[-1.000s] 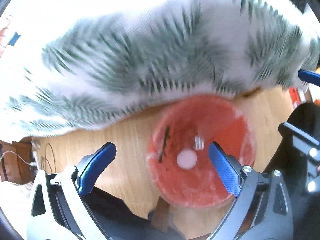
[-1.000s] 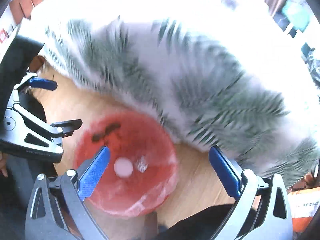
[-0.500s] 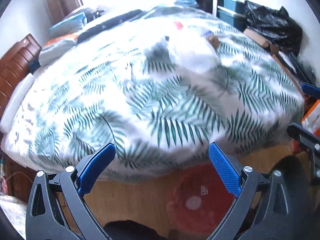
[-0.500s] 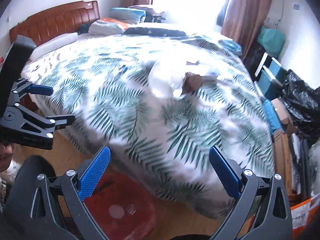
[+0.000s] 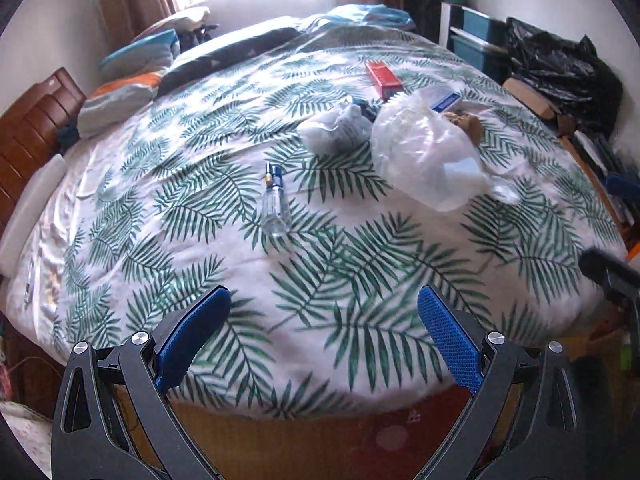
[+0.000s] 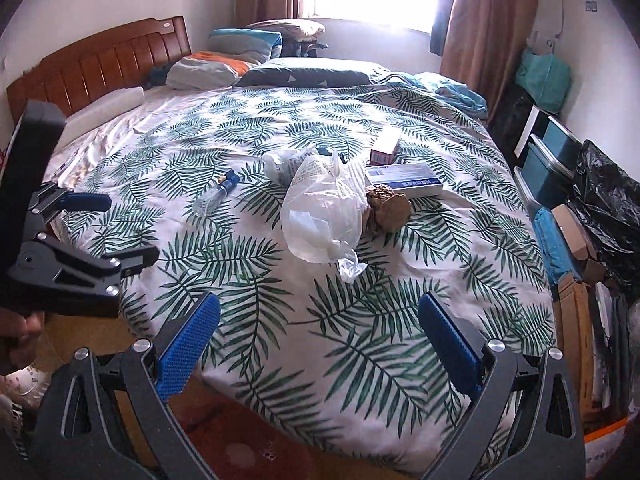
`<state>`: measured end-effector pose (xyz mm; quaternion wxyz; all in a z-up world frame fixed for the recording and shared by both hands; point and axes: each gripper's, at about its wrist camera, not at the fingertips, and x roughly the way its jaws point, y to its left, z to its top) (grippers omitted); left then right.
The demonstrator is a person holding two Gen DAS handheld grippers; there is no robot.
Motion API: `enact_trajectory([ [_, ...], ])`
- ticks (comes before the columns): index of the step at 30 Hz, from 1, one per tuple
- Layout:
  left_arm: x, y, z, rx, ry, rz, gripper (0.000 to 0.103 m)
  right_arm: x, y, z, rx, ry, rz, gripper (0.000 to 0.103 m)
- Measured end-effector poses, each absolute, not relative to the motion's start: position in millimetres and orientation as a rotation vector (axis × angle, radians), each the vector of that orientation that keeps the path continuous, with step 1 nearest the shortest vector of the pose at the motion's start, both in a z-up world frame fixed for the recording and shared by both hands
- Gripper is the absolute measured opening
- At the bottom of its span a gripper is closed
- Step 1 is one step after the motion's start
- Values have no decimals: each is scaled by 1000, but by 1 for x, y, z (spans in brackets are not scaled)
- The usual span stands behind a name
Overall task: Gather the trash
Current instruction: 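Raise both tools from the bin back toward the bed, then grasp the clear spray bottle with the left tool while the right tool grasps the plastic bag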
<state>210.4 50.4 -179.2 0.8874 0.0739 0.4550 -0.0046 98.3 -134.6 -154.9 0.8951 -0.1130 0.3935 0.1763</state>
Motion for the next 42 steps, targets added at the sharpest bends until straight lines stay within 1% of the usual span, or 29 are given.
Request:
enact_trajectory([
  [13,325,88,-236,89,1004,52,97,156,-118,-190,-232,849,337,98],
  [16,342,92,-248,92,1024,55,94,170,-110,-196,-232,858,335,98],
  [18,351,95,-255,78,1041,40,86,174,-106,-198,-230,859,336,98],
  [19,355,96,-258,73,1046,35,85,176,-104,-200,-227,861,339,98],
  [20,359,98,-261,69,1050,33,80,177,-103,-201,-227,863,340,98],
  [21,361,99,-263,64,1054,30,72,178,-101,-203,-227,865,341,98],
  [22,364,100,-266,60,1063,28,69,179,-100,-204,-228,867,342,98],
  [23,367,101,-269,52,1073,26,63,180,-100,-205,-228,869,341,98],
  [26,370,106,-273,24,1075,21,62,183,-99,-209,-227,875,339,98],
  [27,371,106,-273,18,1071,24,60,185,-99,-209,-229,875,336,98],
  [28,372,107,-273,13,1070,25,57,187,-99,-210,-228,876,334,98],
  [30,373,109,-273,-5,1066,14,48,192,-99,-212,-227,879,331,98],
  [35,371,107,-273,-13,1066,8,40,210,-94,-218,-216,891,327,98],
  [42,368,105,-273,-7,1055,18,40,244,-76,-234,-226,920,306,98],
])
